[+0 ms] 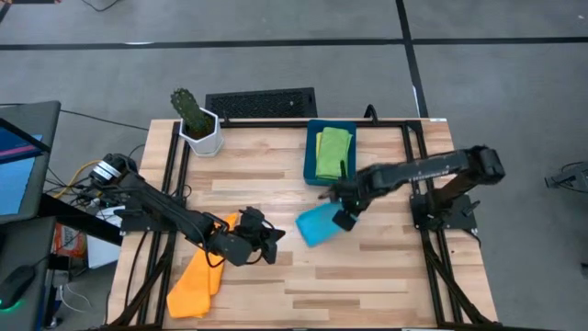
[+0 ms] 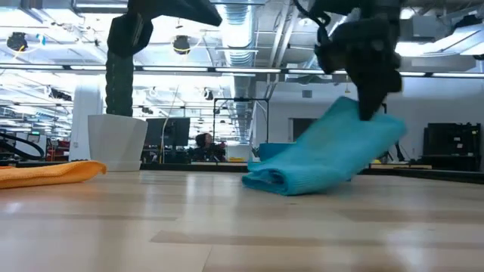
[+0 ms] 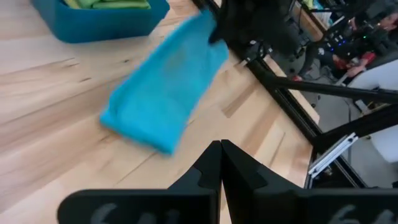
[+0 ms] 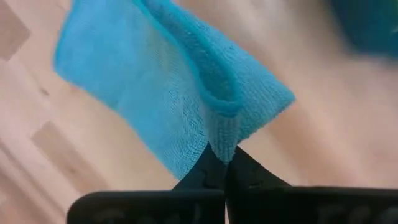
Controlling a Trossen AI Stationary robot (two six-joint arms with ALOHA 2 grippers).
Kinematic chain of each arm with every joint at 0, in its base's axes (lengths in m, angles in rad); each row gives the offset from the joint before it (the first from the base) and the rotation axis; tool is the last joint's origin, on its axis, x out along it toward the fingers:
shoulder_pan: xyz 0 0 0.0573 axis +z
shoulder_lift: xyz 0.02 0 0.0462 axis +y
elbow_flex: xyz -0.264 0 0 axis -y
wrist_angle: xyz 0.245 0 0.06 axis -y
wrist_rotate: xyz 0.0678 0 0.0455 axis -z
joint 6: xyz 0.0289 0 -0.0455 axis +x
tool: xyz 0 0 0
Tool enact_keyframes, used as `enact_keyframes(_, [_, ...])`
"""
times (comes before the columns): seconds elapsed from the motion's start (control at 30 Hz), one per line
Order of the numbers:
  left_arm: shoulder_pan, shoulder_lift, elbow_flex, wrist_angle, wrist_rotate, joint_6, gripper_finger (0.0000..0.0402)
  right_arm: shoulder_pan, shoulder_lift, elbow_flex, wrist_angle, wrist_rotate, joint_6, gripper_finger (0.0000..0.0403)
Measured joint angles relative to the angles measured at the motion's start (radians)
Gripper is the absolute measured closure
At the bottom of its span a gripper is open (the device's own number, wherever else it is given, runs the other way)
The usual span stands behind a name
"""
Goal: Fold microfiber towels
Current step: Put the blue towel into the blue bin
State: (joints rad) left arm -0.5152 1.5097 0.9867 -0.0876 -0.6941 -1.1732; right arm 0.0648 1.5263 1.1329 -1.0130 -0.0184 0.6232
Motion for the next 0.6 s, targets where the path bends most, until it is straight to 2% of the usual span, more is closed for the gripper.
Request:
enact_keyframes(0.17, [0.000, 0.001, 0.000, -0.045, 0.001, -0.012, 0.0401, -0.109, 0.020, 0.149, -0.175, 0.067, -0.264, 0.0393])
enact_keyframes(0.4, [0.000, 0.002, 0.000, -0.081, 0.002, -0.027, 0.0401, -0.278, 0.111, 0.322, -0.284, 0.159, -0.594, 0.0393])
enact_keyframes(0.6, [-0.002, 0.002, -0.001, -0.110, 0.005, -0.057, 0.0401, -0.378, 0.203, 0.467, -0.355, 0.268, -0.831, 0.0393])
